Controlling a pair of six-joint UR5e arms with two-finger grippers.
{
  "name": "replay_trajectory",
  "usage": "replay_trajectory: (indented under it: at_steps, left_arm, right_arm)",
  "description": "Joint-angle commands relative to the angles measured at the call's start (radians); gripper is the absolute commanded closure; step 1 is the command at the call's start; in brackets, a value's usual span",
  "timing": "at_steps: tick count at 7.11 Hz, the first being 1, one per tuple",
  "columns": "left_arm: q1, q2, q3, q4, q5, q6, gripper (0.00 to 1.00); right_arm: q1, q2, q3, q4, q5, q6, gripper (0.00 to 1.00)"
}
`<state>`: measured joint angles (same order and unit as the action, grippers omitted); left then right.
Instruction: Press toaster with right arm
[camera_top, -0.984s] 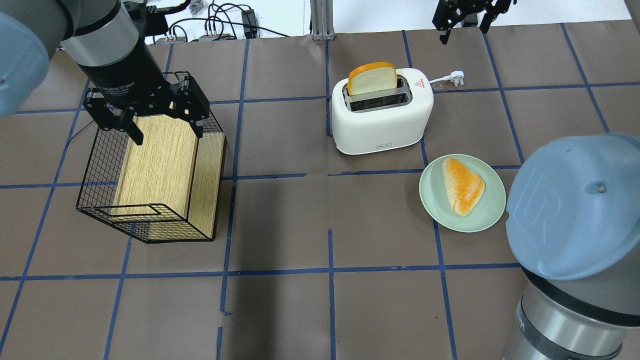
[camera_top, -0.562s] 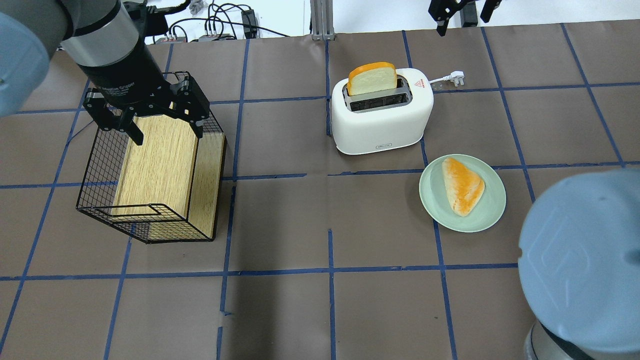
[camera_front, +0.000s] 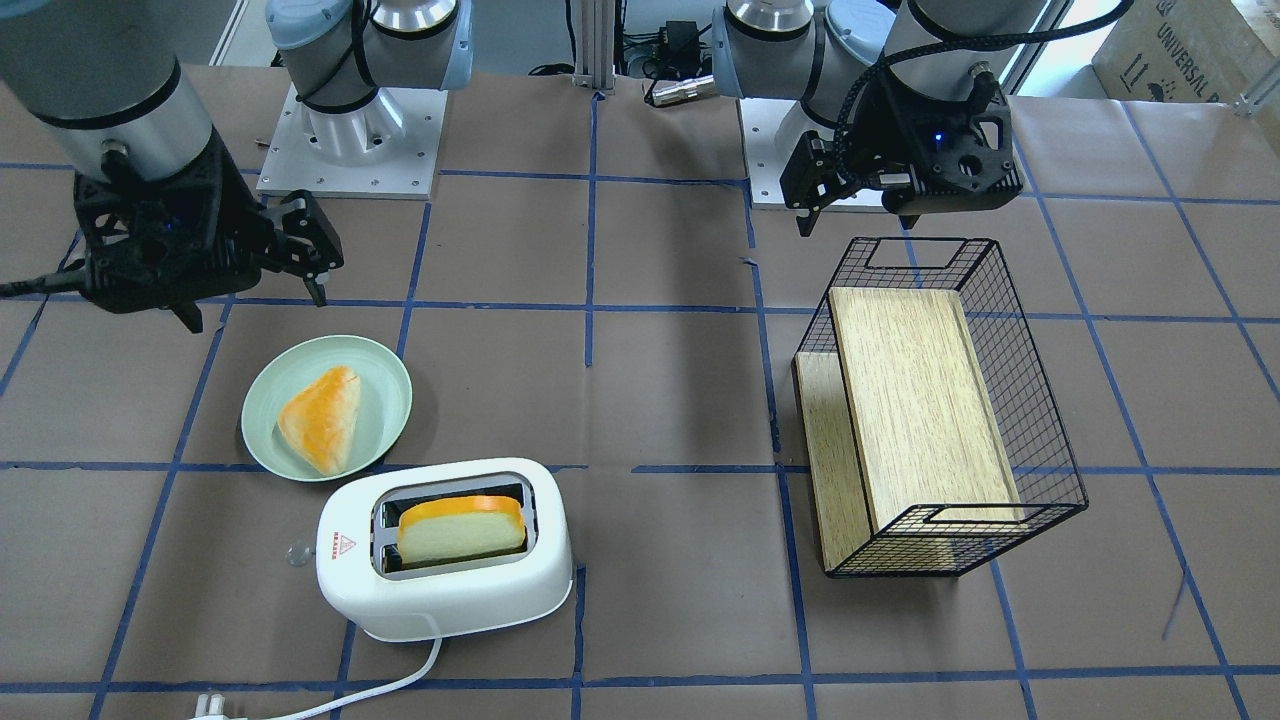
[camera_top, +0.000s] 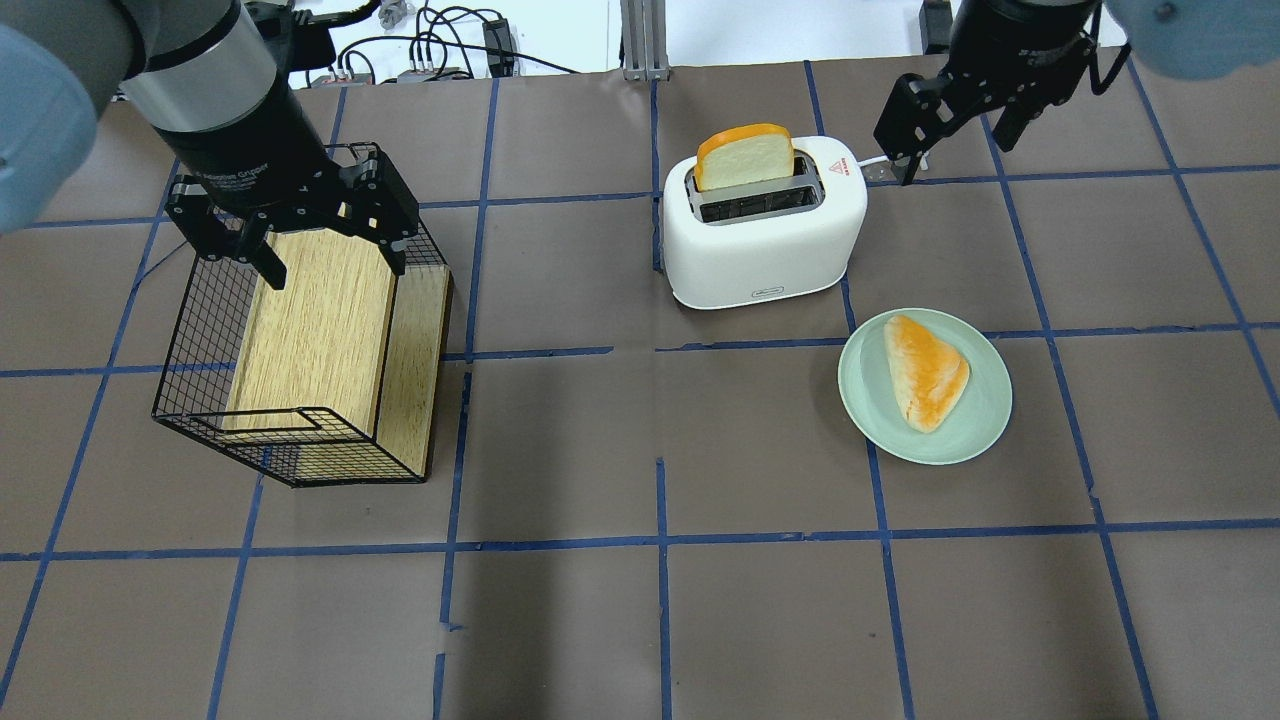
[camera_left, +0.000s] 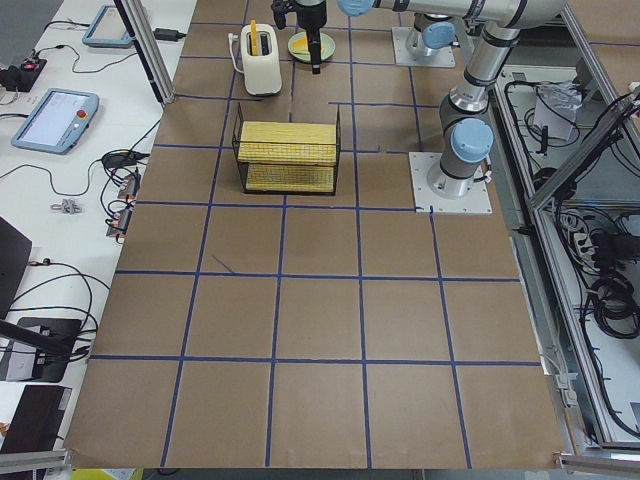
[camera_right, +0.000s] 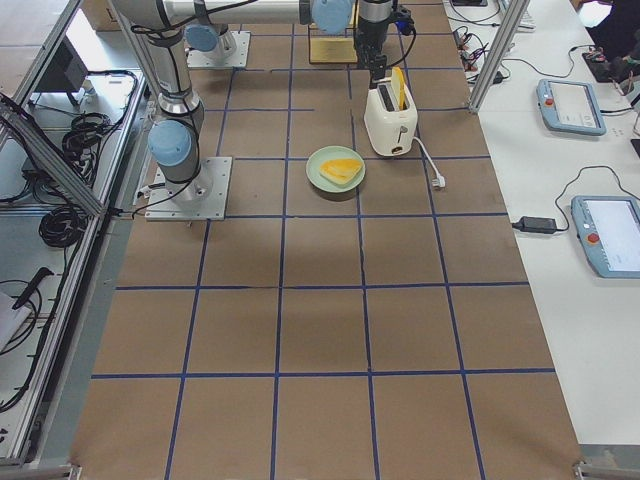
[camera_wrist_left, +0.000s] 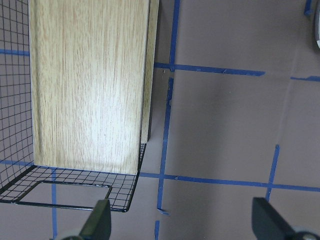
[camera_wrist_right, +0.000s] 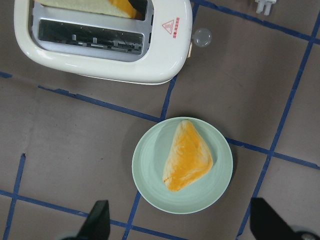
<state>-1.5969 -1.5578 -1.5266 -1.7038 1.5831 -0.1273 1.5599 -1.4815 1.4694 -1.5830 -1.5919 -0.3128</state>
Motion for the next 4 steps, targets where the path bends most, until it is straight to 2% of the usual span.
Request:
replay_trajectory:
  at_steps: [1, 4]
  left_arm:
    - [0.000, -0.001, 0.000, 0.001, 0.000, 0.000, 0.00]
    - [0.000, -0.001, -0.001, 0.000, 0.000, 0.000, 0.00]
  right_arm:
    - [-0.001, -0.027, 0.045, -0.009, -0.008, 0.007, 0.00]
    - [-0.003, -0.025, 0.038, -0.014, -0.008, 0.061, 0.00]
